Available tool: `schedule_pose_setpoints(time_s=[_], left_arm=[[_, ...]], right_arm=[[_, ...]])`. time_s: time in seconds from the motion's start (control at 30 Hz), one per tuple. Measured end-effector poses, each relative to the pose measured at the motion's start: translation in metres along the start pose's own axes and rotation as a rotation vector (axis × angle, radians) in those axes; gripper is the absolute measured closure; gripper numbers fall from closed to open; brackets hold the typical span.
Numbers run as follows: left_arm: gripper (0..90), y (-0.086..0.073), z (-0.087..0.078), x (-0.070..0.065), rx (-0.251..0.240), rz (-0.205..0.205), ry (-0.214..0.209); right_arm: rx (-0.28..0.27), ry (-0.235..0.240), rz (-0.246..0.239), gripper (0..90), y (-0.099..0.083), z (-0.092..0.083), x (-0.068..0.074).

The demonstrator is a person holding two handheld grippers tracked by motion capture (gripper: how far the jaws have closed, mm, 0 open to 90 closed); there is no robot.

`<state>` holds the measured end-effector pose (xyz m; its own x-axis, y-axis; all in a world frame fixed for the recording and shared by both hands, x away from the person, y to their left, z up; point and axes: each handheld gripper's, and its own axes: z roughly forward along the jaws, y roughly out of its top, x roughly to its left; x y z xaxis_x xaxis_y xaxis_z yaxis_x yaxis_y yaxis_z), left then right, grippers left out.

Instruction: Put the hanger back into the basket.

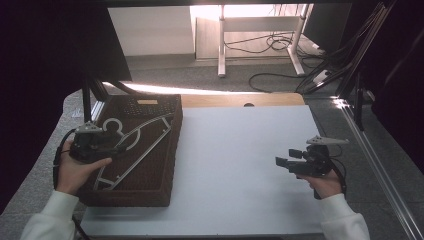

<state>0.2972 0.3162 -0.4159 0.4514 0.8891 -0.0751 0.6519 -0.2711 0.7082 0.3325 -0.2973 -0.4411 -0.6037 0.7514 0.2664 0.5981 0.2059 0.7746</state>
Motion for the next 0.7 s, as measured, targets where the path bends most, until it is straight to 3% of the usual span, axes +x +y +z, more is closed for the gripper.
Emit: schedule_pose_setpoints(time_s=[0.23,0.4,0.6,0.7], left_arm=[[27.4,0.003,0.008,-0.028,-0.038,-0.002,-0.05],[27.6,0.003,0.011,-0.051,-0.08,0.005,-0.114],[27.5,0.002,0.019,-0.076,-0.093,0.062,-0.203],[27.7,0.001,0.024,-0.085,-0.083,0.083,-0.215]], right_arm=[[0.007,0.001,-0.027,25.7,-0.001,0.003,0.003],[0.008,-0.006,-0.06,23.8,-0.002,0.004,0.005],[-0.007,-0.013,-0.122,20.4,-0.006,0.003,0.013],[-0.011,-0.021,-0.152,18.6,-0.008,0.004,0.018]])
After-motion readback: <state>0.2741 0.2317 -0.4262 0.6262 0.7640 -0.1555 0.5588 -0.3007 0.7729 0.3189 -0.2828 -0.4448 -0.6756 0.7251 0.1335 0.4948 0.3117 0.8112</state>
